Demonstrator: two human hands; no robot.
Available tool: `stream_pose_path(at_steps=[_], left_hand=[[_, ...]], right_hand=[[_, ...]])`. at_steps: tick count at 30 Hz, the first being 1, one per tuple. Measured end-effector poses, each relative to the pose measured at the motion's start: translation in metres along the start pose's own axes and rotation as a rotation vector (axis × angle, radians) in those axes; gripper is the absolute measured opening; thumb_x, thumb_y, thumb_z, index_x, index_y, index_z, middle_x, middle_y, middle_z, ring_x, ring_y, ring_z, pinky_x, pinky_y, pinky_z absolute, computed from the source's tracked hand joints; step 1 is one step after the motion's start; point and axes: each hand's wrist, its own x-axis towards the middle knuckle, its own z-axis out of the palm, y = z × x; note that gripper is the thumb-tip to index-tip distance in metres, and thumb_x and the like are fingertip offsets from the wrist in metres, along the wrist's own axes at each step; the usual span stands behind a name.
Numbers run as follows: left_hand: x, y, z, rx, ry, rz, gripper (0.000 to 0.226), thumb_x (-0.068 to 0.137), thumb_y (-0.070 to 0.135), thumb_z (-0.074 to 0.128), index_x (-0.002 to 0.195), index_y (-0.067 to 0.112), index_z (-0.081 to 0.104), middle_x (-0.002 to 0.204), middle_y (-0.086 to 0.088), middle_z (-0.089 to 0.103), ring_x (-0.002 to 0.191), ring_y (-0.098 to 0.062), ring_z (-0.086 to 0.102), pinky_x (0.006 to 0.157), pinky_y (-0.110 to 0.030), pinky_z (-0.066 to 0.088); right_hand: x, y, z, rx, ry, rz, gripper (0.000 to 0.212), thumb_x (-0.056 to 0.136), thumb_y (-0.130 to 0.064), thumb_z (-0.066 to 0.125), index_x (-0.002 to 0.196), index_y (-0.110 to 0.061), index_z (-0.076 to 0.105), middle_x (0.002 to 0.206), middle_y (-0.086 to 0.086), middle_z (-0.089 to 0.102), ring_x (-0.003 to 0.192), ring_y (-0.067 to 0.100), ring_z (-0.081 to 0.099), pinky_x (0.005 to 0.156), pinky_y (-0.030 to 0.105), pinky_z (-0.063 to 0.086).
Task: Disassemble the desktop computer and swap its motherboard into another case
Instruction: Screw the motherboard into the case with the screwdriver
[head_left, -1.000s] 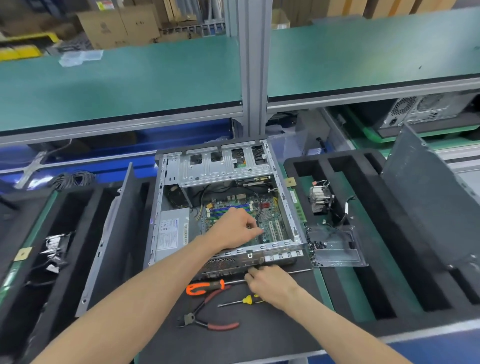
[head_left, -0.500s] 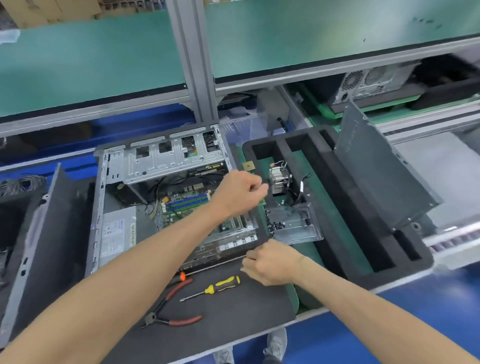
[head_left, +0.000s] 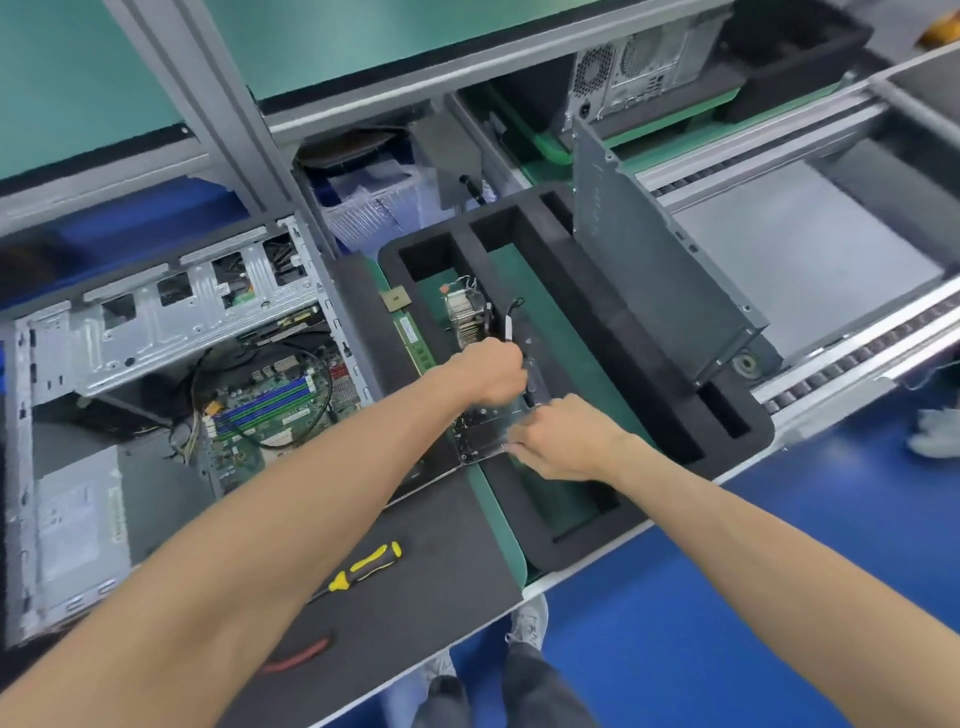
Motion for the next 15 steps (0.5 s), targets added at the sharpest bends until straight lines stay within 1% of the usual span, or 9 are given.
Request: stream_pose_path(at_steps=[1, 3, 5, 6, 8, 9, 10, 13, 15], left_hand=[[0.004, 0.002, 0.002, 0.010, -0.042, 0.003, 0.035, 0.102, 0.018, 0.041, 0.069, 0.008, 0.046, 0.086, -0.016, 0.058, 0.075, -0.031, 0.052, 0.068, -0.035, 0.042], [0.008, 0.006, 0.005, 0.038, -0.120, 0.002, 0.032, 0.100, 0.010, 0.040, 0.069, 0.008, 0.046, 0.099, -0.023, 0.065, 0.078, -0.032, 0.052, 0.068, -0.035, 0.042], [0.007, 0.007, 0.006, 0.051, -0.163, -0.002, 0.030, 0.097, 0.007, 0.040, 0.068, 0.006, 0.045, 0.101, -0.023, 0.067, 0.075, -0.031, 0.053, 0.066, -0.035, 0.042], [0.006, 0.006, 0.005, 0.042, -0.173, -0.010, 0.027, 0.096, 0.006, 0.040, 0.070, 0.005, 0.050, 0.100, -0.022, 0.068, 0.073, -0.031, 0.055, 0.065, -0.034, 0.043], [0.004, 0.003, 0.002, 0.029, -0.202, 0.009, 0.026, 0.092, 0.006, 0.042, 0.089, 0.004, 0.067, 0.101, -0.019, 0.069, 0.079, -0.031, 0.061, 0.068, -0.036, 0.050], [0.003, 0.002, 0.000, 0.019, -0.220, 0.027, 0.029, 0.090, 0.007, 0.043, 0.098, 0.007, 0.071, 0.102, -0.017, 0.070, 0.085, -0.032, 0.064, 0.074, -0.037, 0.054], [0.001, 0.000, -0.002, 0.006, -0.229, 0.046, 0.030, 0.090, 0.007, 0.044, 0.101, 0.010, 0.071, 0.103, -0.014, 0.070, 0.090, -0.032, 0.065, 0.079, -0.039, 0.055], [-0.005, -0.007, -0.011, -0.055, -0.166, 0.081, 0.022, 0.092, 0.010, 0.050, 0.089, 0.024, 0.067, 0.097, -0.006, 0.071, 0.090, -0.026, 0.065, 0.080, -0.037, 0.054], [-0.012, -0.014, -0.020, -0.123, -0.033, 0.104, 0.021, 0.093, 0.012, 0.053, 0.092, 0.021, 0.072, 0.090, 0.003, 0.067, 0.088, -0.019, 0.061, 0.079, -0.030, 0.047]], right_hand=[[0.000, 0.004, 0.002, 0.004, 0.000, 0.006, 0.044, 0.107, -0.044, 0.028, 0.094, -0.019, 0.061, 0.092, 0.001, 0.069, 0.074, 0.031, 0.065, 0.060, 0.035, 0.034], [0.000, 0.009, 0.004, 0.020, -0.001, 0.011, 0.039, 0.106, -0.043, 0.031, 0.085, -0.020, 0.054, 0.089, 0.003, 0.069, 0.067, 0.031, 0.060, 0.059, 0.035, 0.034], [0.002, 0.012, 0.005, 0.031, 0.004, 0.009, 0.036, 0.105, -0.042, 0.034, 0.082, -0.021, 0.052, 0.087, 0.005, 0.070, 0.066, 0.032, 0.061, 0.059, 0.036, 0.036], [0.003, 0.013, 0.005, 0.029, 0.010, 0.007, 0.037, 0.105, -0.042, 0.035, 0.083, -0.020, 0.056, 0.087, 0.005, 0.070, 0.068, 0.033, 0.063, 0.059, 0.036, 0.036], [0.007, 0.015, 0.005, 0.015, 0.030, -0.004, 0.040, 0.105, -0.042, 0.035, 0.090, -0.017, 0.063, 0.088, 0.005, 0.070, 0.071, 0.034, 0.066, 0.059, 0.037, 0.035], [0.008, 0.015, 0.005, 0.008, 0.040, -0.010, 0.041, 0.104, -0.042, 0.035, 0.092, -0.017, 0.064, 0.088, 0.005, 0.071, 0.072, 0.034, 0.066, 0.059, 0.036, 0.035], [0.010, 0.016, 0.004, 0.000, 0.052, -0.017, 0.041, 0.104, -0.043, 0.036, 0.094, -0.017, 0.066, 0.089, 0.005, 0.071, 0.072, 0.033, 0.066, 0.058, 0.036, 0.035], [0.018, 0.018, -0.004, -0.003, 0.109, -0.017, 0.039, 0.103, -0.043, 0.037, 0.096, -0.017, 0.066, 0.091, 0.004, 0.071, 0.071, 0.033, 0.066, 0.057, 0.035, 0.034], [0.028, 0.021, -0.014, 0.004, 0.158, -0.011, 0.039, 0.102, -0.044, 0.035, 0.101, -0.019, 0.066, 0.094, 0.002, 0.071, 0.075, 0.032, 0.068, 0.057, 0.034, 0.035]])
